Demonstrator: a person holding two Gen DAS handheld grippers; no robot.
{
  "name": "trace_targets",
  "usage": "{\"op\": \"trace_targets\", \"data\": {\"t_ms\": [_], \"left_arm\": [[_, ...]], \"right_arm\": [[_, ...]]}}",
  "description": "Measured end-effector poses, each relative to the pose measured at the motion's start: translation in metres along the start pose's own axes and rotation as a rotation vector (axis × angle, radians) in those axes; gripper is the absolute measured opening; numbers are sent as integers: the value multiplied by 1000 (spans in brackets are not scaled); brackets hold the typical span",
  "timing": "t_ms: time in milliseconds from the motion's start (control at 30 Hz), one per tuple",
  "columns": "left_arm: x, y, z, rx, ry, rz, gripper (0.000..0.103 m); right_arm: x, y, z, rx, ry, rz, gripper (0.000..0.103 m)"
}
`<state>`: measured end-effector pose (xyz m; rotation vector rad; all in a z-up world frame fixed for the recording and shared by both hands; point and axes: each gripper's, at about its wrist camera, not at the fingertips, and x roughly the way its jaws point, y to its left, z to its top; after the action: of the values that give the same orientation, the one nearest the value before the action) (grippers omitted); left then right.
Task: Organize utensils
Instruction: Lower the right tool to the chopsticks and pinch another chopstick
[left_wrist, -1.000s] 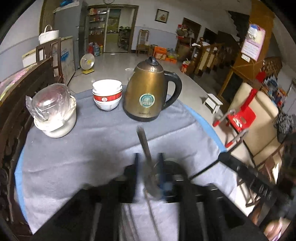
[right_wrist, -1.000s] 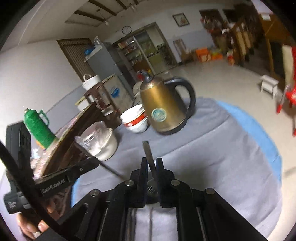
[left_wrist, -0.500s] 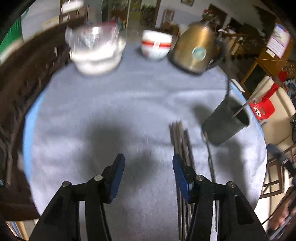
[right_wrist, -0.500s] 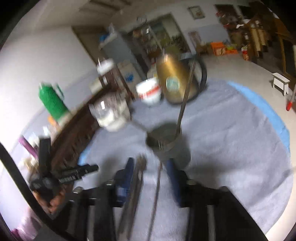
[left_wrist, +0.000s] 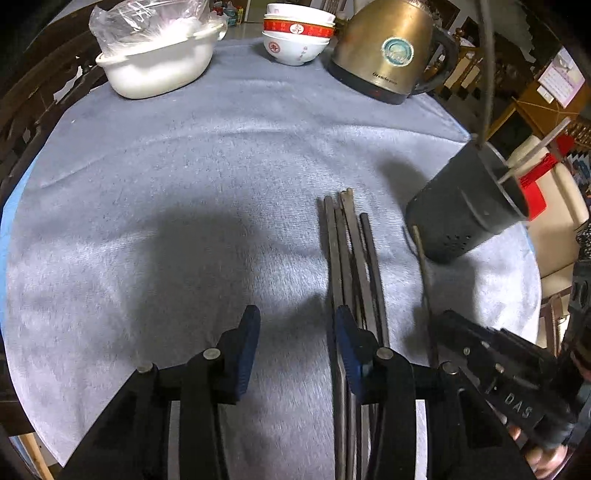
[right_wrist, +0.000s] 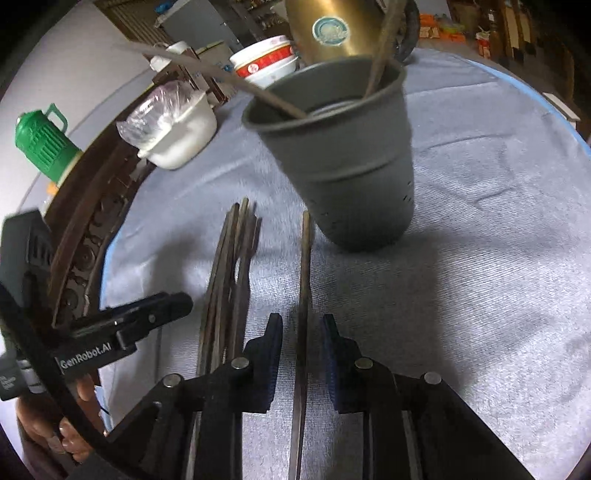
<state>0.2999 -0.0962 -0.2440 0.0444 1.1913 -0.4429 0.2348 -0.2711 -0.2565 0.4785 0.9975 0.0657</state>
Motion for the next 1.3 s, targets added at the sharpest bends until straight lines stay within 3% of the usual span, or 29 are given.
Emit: {"op": "trace_targets", "data": {"t_ms": [167, 233, 300, 333, 600, 767, 1100, 1300], "left_arm": [[6, 1, 4, -18, -14, -16, 39], [5, 2, 5, -16, -22, -30, 27], [9, 4, 4, 4, 1, 11, 10], [7, 4, 3, 15, -17, 21, 8], [-9, 22, -8, 32, 5, -14, 8], [-20, 26, 4, -2, -27, -20, 12], [9, 14, 37, -47, 14, -80, 12], [20, 12, 42, -42, 6, -70, 12]], "right_arm": [[3, -3, 0, 13, 4, -9, 13], [1, -7, 0, 23, 4, -3, 10], [-1, -12, -1, 31, 8, 3, 8], [-2, -13, -1, 31, 12, 8, 8], [-6, -13, -8, 30, 61, -2, 8], [-6, -10, -3, 36, 57, -13, 12], [7, -2, 17, 21, 16, -80, 12], [8, 1, 20, -26, 31, -109, 8]]}}
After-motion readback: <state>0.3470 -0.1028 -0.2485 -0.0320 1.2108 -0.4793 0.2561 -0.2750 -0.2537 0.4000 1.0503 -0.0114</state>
